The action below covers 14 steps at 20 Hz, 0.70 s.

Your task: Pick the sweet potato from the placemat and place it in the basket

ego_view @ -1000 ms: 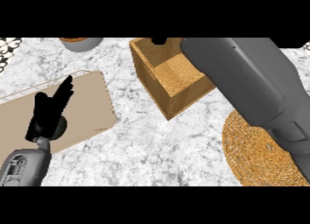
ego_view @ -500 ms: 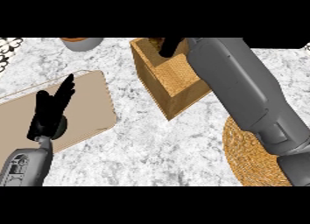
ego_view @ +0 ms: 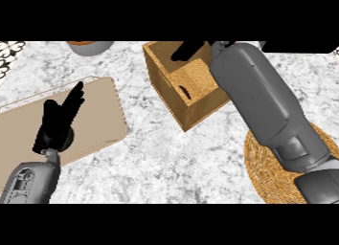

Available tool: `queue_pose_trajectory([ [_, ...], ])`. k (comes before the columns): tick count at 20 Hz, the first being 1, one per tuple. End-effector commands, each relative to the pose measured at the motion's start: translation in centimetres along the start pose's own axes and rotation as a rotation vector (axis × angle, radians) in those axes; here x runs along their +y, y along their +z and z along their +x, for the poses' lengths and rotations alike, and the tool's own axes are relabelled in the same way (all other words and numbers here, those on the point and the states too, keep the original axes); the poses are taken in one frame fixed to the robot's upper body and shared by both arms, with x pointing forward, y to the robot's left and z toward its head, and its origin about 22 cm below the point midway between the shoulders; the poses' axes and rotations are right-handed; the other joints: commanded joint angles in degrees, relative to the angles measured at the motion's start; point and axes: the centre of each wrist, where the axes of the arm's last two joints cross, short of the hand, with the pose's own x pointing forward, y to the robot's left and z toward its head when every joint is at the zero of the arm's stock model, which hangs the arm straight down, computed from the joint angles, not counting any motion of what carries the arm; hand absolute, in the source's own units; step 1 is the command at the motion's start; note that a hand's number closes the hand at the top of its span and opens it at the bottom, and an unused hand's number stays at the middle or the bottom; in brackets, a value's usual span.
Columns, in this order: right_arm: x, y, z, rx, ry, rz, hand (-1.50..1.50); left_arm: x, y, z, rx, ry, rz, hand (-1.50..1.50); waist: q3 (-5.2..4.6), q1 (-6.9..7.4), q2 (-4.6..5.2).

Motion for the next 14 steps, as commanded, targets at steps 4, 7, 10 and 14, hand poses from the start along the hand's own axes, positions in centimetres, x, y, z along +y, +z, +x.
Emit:
queue_pose_trajectory([
  [4, -2.6, -0.3, -2.1, 0.010, -0.150, -0.258, -1.50, 1.1, -0.6, 0.9, 0.004, 0.003, 0.011, 0.00, 0.01, -0.64, -0.16],
  [7, -6.0, -0.6, -2.8, 0.096, -0.219, -0.299, -1.50, 2.1, 0.1, 0.0, 0.016, 0.001, 0.022, 0.00, -0.01, -0.73, -0.30],
  [10, -8.1, 0.5, -6.4, 0.160, -0.275, -0.331, -1.50, 1.0, -0.2, -0.4, 0.013, -0.008, 0.037, 0.00, 0.01, -1.90, -0.50],
  [14, -11.5, 2.5, -12.0, 0.202, -0.289, -0.333, -1.50, -0.1, 1.5, -1.5, 0.027, 0.014, 0.025, 0.00, 0.03, -1.75, -0.67],
])
